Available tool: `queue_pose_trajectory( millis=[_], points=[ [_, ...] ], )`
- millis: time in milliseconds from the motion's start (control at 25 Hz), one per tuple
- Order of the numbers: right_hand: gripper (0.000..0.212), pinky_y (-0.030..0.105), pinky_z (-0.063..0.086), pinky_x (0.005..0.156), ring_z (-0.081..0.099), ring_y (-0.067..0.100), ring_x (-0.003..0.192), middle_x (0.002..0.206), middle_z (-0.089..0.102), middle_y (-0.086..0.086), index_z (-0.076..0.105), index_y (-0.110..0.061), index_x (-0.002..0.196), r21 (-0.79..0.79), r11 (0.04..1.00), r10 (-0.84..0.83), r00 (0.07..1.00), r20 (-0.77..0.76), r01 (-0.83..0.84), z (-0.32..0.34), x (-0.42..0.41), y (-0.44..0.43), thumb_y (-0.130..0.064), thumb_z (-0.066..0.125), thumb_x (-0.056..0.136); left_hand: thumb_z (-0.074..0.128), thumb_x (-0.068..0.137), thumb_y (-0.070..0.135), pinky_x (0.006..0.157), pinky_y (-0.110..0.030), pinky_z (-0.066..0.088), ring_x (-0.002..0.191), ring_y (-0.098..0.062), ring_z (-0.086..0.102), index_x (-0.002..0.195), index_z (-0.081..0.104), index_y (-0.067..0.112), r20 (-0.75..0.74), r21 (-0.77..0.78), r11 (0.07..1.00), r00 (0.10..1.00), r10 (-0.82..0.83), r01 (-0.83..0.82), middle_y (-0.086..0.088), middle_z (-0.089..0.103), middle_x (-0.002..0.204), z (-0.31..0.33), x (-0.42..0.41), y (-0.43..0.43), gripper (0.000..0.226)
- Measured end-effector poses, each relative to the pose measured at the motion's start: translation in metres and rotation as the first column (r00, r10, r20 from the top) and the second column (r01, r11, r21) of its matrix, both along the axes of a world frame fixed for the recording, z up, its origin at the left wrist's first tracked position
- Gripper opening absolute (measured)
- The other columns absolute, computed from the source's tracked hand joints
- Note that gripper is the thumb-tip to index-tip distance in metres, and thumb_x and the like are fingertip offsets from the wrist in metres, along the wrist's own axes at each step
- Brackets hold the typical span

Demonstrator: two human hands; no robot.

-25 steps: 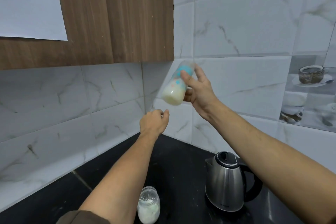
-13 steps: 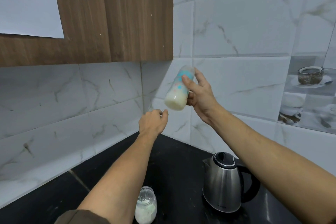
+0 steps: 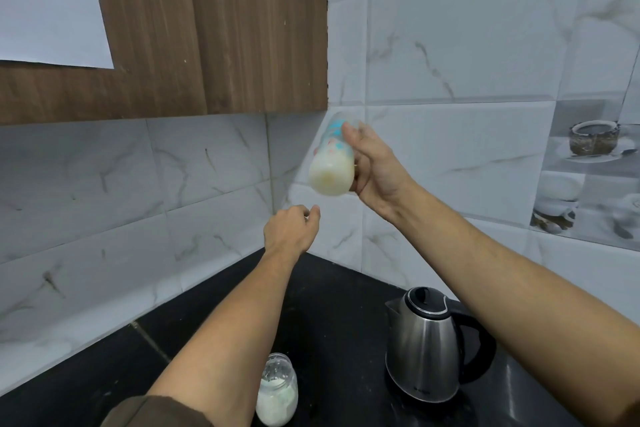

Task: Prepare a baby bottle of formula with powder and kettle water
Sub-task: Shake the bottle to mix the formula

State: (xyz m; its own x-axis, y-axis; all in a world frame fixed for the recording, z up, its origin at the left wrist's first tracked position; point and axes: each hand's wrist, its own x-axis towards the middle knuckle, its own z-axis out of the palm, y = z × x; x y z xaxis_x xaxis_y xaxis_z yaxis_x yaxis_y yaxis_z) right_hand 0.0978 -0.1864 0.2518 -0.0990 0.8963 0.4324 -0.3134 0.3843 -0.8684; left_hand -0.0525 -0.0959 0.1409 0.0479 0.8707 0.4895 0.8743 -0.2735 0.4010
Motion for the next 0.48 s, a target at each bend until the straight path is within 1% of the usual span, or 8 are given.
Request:
queue_pose_trajectory(
  millis=[80,160,200,240,280,360,400,480],
  points=[
    [0.054,0.036,0.063,0.069,0.077,0.028,0.091,0.130,0.069,0.019,0.058,-0.014,0.136,-0.133,0.982,-0.167,0.951,-0.261,0.136,0.006,0.001,0.009,-0.044,0.074,0.094,0.034,0.106,0.051,0.068,-0.035,0.053,0.072,-0.025,0.063,0.072,0.061,0.016,0.011,0.006,1.000,1.000,0.004,-0.004,0.000,0.062,0.066,-0.001,-0.003,0.001,0.056],
    [0.058,0.035,0.064,0.065,0.077,0.031,0.093,0.135,0.065,0.022,0.056,-0.010,0.139,-0.216,0.967,-0.219,0.868,-0.445,0.133,0.010,0.001,0.017,-0.040,0.076,0.095,0.033,0.106,0.051,0.067,-0.034,0.050,0.072,-0.026,0.063,0.076,0.065,0.015,0.015,0.000,1.000,1.000,0.017,-0.017,-0.001,0.063,0.068,-0.001,-0.008,0.002,0.057],
    [0.057,0.036,0.064,0.065,0.077,0.030,0.092,0.134,0.065,0.021,0.055,-0.009,0.139,-0.215,0.970,-0.197,0.880,-0.432,0.111,0.009,0.000,0.016,-0.039,0.076,0.095,0.033,0.106,0.051,0.067,-0.034,0.050,0.072,-0.026,0.063,0.077,0.066,0.015,0.010,0.002,1.000,1.000,0.021,-0.021,-0.002,0.064,0.069,0.000,-0.010,0.002,0.057],
    [0.053,0.036,0.065,0.066,0.077,0.028,0.090,0.131,0.067,0.018,0.056,-0.010,0.137,-0.193,0.977,-0.152,0.929,-0.338,0.090,0.008,-0.002,0.012,-0.040,0.074,0.096,0.033,0.106,0.051,0.068,-0.034,0.051,0.073,-0.026,0.063,0.078,0.066,0.015,0.002,0.007,1.000,1.000,0.023,-0.023,-0.003,0.065,0.070,0.000,-0.011,0.003,0.057],
    [0.049,0.037,0.065,0.068,0.076,0.026,0.088,0.126,0.068,0.015,0.057,-0.012,0.135,-0.144,0.988,-0.083,0.978,-0.193,0.056,0.007,-0.005,0.005,-0.040,0.072,0.098,0.033,0.107,0.052,0.069,-0.035,0.052,0.074,-0.027,0.064,0.078,0.066,0.015,-0.008,0.012,1.000,1.000,0.025,-0.025,-0.003,0.066,0.071,0.001,-0.011,0.004,0.057],
    [0.046,0.038,0.062,0.069,0.074,0.029,0.092,0.120,0.068,0.014,0.057,-0.018,0.138,-0.011,0.999,0.045,0.995,0.084,-0.045,0.002,-0.007,-0.005,-0.037,0.070,0.098,0.033,0.107,0.051,0.068,-0.035,0.050,0.075,-0.026,0.063,0.075,0.062,0.018,-0.019,0.009,1.000,0.999,0.026,-0.026,-0.002,0.064,0.071,0.002,-0.010,0.003,0.054],
    [0.048,0.039,0.061,0.072,0.074,0.031,0.096,0.121,0.068,0.016,0.056,-0.020,0.139,0.031,0.996,0.074,0.990,0.117,-0.078,0.001,-0.005,-0.004,-0.037,0.070,0.097,0.034,0.107,0.050,0.066,-0.034,0.048,0.074,-0.026,0.062,0.073,0.060,0.018,-0.020,0.009,1.000,1.000,0.024,-0.023,-0.002,0.062,0.070,0.003,-0.009,0.002,0.053],
    [0.048,0.040,0.061,0.073,0.075,0.029,0.095,0.122,0.068,0.014,0.056,-0.021,0.133,0.023,1.000,-0.013,0.998,-0.067,0.015,0.004,-0.003,-0.001,-0.040,0.074,0.093,0.033,0.106,0.051,0.065,-0.034,0.048,0.073,-0.026,0.063,0.076,0.064,0.017,-0.012,0.013,1.000,1.000,0.020,-0.020,-0.002,0.063,0.069,0.005,-0.010,0.002,0.055]
  ],
)
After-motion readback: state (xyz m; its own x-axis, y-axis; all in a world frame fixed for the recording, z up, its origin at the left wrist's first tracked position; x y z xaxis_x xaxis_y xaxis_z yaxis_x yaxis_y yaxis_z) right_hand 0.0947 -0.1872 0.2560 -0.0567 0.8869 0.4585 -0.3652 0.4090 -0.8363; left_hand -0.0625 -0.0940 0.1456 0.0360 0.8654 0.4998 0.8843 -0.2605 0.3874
